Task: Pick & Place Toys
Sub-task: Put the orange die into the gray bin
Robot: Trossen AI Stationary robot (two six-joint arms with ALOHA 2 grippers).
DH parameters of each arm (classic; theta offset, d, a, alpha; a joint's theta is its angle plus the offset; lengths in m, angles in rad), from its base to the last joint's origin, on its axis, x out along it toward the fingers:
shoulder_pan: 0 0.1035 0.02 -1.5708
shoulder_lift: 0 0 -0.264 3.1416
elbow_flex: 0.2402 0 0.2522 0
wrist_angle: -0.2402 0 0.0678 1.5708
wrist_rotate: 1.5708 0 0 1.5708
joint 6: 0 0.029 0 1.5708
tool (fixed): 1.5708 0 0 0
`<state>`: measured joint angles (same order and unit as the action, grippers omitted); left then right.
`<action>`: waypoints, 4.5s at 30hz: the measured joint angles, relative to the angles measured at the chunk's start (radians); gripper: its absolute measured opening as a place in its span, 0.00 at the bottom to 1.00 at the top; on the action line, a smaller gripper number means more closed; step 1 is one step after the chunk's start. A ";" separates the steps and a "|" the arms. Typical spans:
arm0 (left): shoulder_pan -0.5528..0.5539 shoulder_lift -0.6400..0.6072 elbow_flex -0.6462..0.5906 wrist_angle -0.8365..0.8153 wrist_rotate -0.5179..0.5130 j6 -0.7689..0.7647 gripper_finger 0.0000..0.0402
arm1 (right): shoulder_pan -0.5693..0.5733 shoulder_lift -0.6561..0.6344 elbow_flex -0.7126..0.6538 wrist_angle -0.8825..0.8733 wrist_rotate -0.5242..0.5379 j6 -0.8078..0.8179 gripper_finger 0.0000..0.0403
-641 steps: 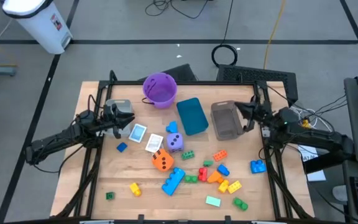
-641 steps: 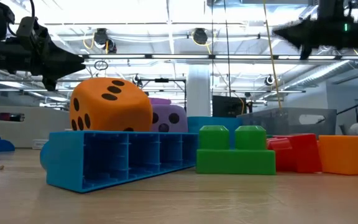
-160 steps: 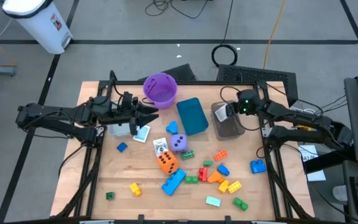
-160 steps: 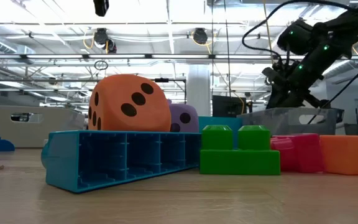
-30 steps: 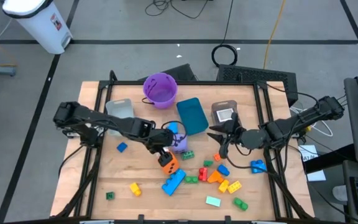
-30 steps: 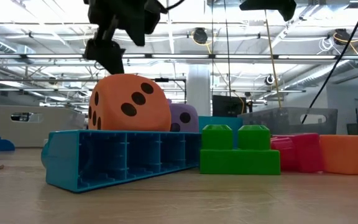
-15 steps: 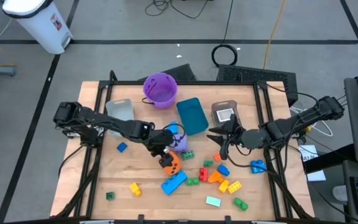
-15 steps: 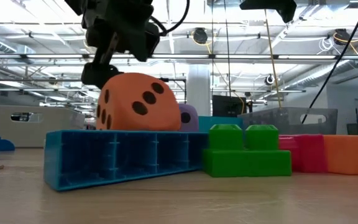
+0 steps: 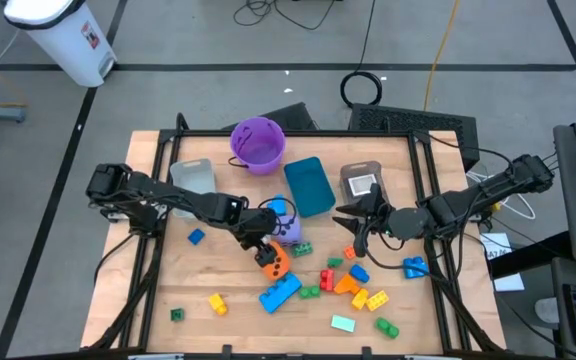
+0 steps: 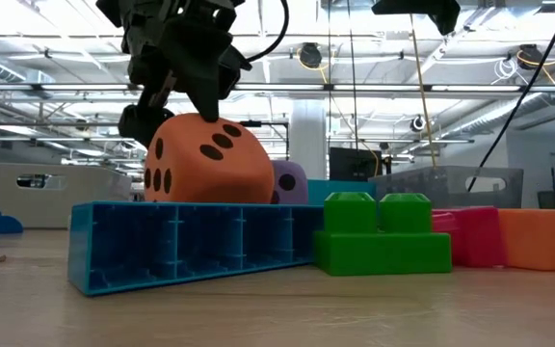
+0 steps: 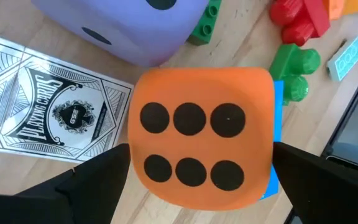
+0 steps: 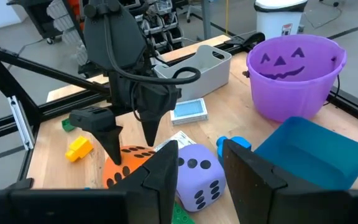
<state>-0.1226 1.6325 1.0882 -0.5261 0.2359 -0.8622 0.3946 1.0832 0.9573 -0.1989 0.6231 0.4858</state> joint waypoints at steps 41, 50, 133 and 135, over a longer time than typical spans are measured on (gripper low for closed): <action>-0.041 0.061 0.004 0.118 0.029 -0.057 0.98 | 0.000 0.000 0.000 -0.008 0.000 -0.007 0.29; -0.042 0.062 0.002 0.115 0.029 -0.060 0.98 | 0.000 0.000 0.000 -0.015 0.000 -0.002 0.29; -0.019 0.005 -0.002 0.083 0.081 0.036 0.51 | 0.000 0.000 0.001 -0.023 0.000 -0.009 0.29; -0.017 0.005 -0.002 0.083 0.076 0.024 0.51 | 0.000 0.000 0.001 -0.023 0.000 -0.009 0.29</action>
<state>-0.1394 1.6375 1.0863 -0.4435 0.3124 -0.8386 0.3943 1.0832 0.9581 -0.2222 0.6228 0.4770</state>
